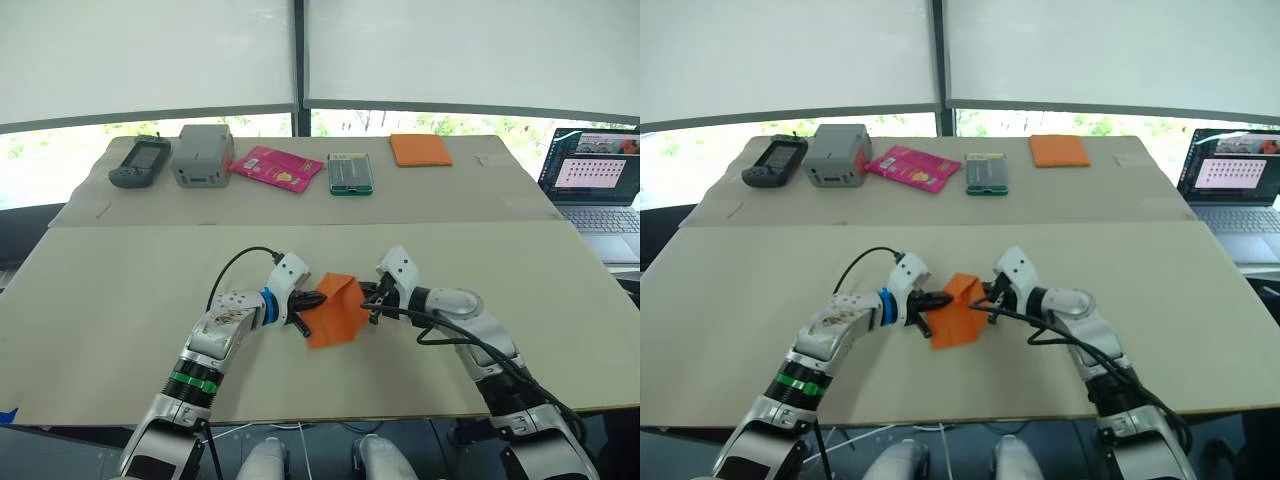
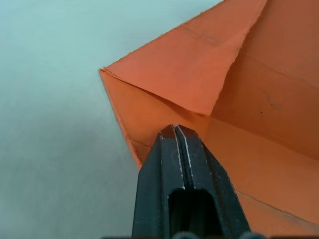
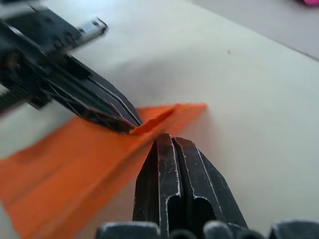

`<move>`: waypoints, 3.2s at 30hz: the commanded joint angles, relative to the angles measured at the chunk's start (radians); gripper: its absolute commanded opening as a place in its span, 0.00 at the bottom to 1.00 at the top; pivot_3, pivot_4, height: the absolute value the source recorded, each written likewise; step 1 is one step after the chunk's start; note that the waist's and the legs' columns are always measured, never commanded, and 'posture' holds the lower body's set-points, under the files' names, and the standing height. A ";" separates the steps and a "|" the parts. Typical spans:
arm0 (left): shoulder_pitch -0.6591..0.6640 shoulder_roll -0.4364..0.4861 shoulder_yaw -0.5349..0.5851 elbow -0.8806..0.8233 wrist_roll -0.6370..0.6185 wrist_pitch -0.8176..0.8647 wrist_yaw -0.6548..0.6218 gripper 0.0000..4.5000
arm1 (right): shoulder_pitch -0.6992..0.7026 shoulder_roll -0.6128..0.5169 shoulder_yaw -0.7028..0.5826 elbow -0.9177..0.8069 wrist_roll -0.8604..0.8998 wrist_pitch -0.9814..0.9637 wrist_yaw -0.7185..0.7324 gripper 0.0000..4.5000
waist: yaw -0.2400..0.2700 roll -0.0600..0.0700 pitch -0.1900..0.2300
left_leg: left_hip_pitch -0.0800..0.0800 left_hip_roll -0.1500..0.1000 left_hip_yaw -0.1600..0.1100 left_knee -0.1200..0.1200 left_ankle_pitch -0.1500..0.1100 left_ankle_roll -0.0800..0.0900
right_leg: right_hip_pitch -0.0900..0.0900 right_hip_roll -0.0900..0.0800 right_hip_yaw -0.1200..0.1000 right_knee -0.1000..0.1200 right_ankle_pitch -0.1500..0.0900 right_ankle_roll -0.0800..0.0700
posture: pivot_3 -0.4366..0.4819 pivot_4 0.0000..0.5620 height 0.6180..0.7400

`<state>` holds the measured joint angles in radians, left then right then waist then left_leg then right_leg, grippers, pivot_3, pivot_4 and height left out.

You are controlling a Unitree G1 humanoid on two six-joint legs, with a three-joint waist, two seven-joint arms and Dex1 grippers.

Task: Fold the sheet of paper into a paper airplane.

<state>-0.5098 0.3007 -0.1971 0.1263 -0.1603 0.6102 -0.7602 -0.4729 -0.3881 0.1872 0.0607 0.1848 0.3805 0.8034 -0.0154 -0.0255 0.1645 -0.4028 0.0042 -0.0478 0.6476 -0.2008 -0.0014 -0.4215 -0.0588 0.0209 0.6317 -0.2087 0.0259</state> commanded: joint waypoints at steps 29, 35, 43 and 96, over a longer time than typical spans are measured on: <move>0.011 0.014 -0.020 -0.022 0.003 -0.013 0.009 0.00 | -0.009 0.042 0.018 -0.009 0.001 -0.009 0.013 0.01 | -0.006 0.000 0.000 | 0.001 0.000 0.000 0.000 0.000 0.000 | 0.000 0.000 0.000 0.000 0.000 0.000 | 0.48 0.27 1.00; 0.039 0.084 0.025 -0.073 -0.013 0.013 0.010 0.00 | -0.005 0.078 0.033 0.026 0.011 0.006 0.005 0.01 | -0.006 0.000 0.000 | 0.001 0.001 0.000 0.000 0.000 0.000 | 0.000 0.001 0.000 0.001 0.000 0.000 | 0.48 0.27 1.00; 0.082 0.103 0.062 -0.139 -0.036 0.058 0.029 0.00 | -0.012 0.104 0.051 0.135 -0.028 -0.018 -0.013 0.01 | -0.003 0.000 0.000 | 0.001 0.001 0.000 0.000 0.000 0.000 | 0.000 0.000 0.000 0.000 0.000 0.000 | 0.48 0.27 1.00; 0.134 0.183 -0.023 -0.120 -0.076 0.009 -0.088 0.00 | -0.027 0.051 0.048 0.167 -0.114 -0.055 -0.051 0.01 | -0.002 0.001 -0.001 | 0.008 0.002 0.003 -0.001 0.000 0.000 | 0.005 0.001 0.003 0.000 -0.003 0.005 | 0.48 0.27 1.00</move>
<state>-0.3927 0.4763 -0.2006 0.0036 -0.2495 0.6108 -0.8452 -0.4932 -0.3238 0.2586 0.2038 0.0879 0.3381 0.7755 -0.0172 -0.0243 0.1631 -0.3945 0.0062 -0.0441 0.6462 -0.2008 -0.0015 -0.4167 -0.0575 0.0239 0.6321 -0.2122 0.0311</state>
